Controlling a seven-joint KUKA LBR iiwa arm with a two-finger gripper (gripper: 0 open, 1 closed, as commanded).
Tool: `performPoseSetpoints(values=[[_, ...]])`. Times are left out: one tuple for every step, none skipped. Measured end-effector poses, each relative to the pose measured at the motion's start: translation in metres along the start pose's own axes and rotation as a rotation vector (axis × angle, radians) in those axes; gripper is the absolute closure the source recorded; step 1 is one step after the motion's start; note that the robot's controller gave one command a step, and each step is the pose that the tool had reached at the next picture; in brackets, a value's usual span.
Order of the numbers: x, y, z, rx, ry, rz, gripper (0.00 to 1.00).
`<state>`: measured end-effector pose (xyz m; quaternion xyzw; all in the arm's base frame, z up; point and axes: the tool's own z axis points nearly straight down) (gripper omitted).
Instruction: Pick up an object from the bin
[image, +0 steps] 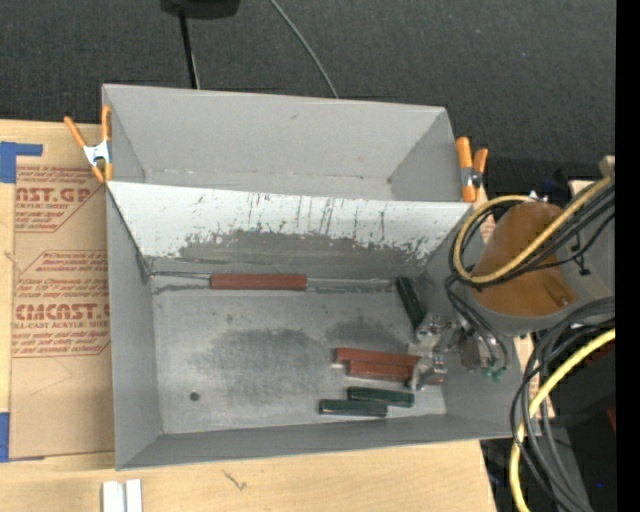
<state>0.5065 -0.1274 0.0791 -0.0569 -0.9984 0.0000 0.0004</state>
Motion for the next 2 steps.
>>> performPoseSetpoints(values=[[0.000,0.000,0.000,0.000,0.000,0.000,1.00],[-0.001,-0.007,-0.149,0.001,-0.003,-0.073,1.00]])
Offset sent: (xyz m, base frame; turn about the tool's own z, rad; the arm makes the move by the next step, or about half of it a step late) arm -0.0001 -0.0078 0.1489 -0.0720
